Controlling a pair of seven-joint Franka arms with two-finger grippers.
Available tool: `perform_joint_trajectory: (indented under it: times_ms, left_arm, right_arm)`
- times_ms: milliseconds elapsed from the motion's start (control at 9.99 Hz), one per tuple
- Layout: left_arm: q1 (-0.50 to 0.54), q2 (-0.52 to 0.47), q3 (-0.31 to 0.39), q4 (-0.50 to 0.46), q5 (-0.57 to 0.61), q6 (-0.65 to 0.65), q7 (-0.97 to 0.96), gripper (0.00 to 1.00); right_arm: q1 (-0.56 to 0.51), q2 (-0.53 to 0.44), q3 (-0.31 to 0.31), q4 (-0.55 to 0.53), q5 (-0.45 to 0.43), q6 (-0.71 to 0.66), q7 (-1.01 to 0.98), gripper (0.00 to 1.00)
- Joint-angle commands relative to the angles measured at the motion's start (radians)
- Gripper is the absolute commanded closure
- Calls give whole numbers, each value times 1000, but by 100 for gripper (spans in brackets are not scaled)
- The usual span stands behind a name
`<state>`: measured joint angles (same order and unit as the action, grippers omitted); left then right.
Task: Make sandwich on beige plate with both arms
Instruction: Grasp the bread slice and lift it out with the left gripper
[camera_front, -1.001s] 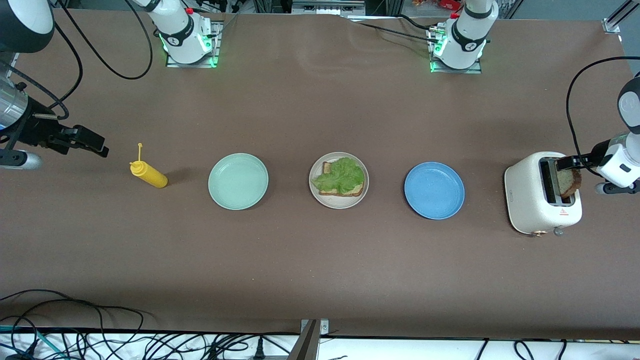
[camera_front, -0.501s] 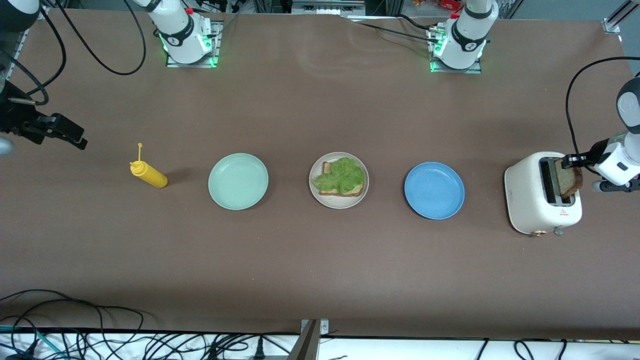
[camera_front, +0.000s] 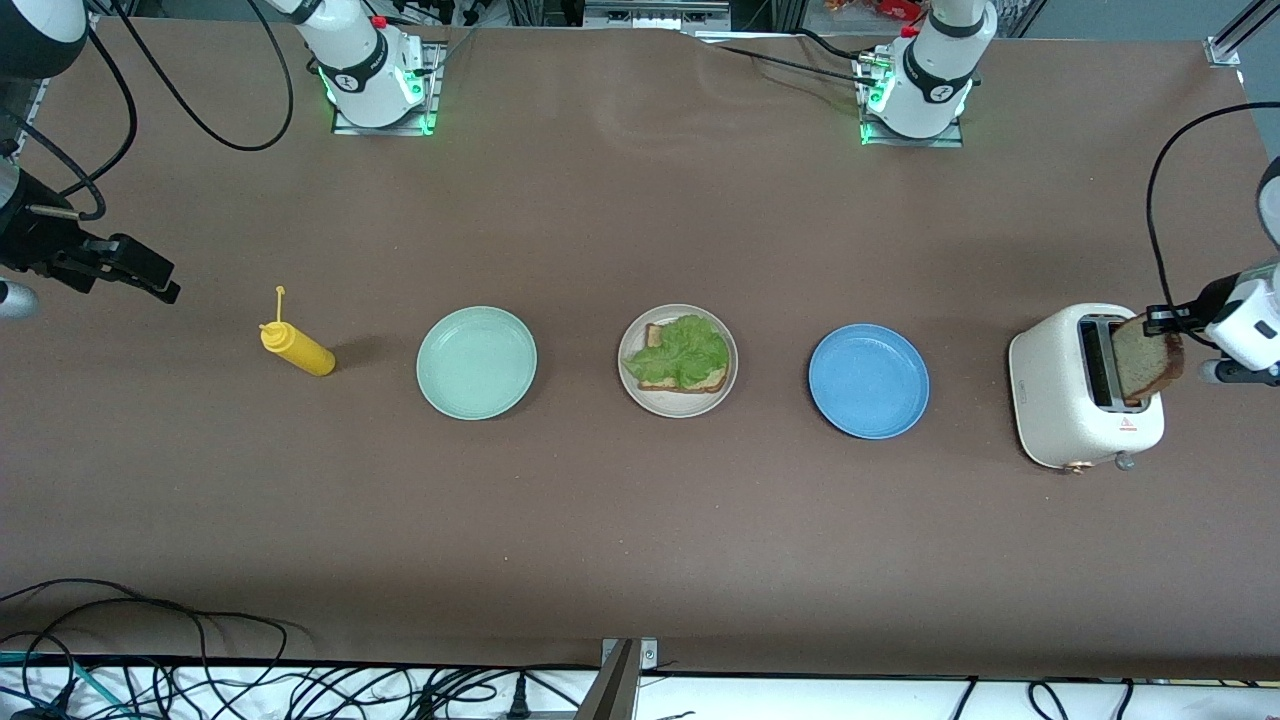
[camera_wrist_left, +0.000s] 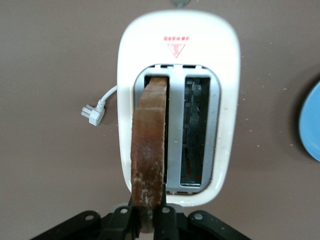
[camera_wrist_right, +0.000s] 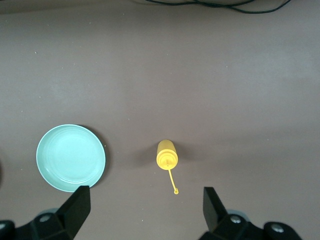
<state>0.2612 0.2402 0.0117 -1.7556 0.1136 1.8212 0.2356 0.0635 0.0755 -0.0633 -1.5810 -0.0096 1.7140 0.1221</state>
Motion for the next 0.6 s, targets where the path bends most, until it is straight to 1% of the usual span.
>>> perform_joint_trajectory:
  times_ms: [0,200,300,401,501]
  left_arm:
    - [-5,22,-28,189,-21,-170,56,100]
    - [-16,24,-62,257,-34,-226,76,100]
    - [-20,24,-70,286,-72,-270,76,100]
    - [-20,25,-73,297,-145,-293,76,100]
    - [-23,36,-73,297,-252,-319,71,100]
  right_arm:
    - [-11,-17,11,-13,-9,-14,22,0]
    - [-11,-32,-9,-11,-10,-54,24,0]
    - [-13,-19,-12,-11,-7,-45,21,0]
    - [-11,9,-12,-5,-7,-15,21,0]
    - [-8,23,-9,4,-7,-13,22,0]
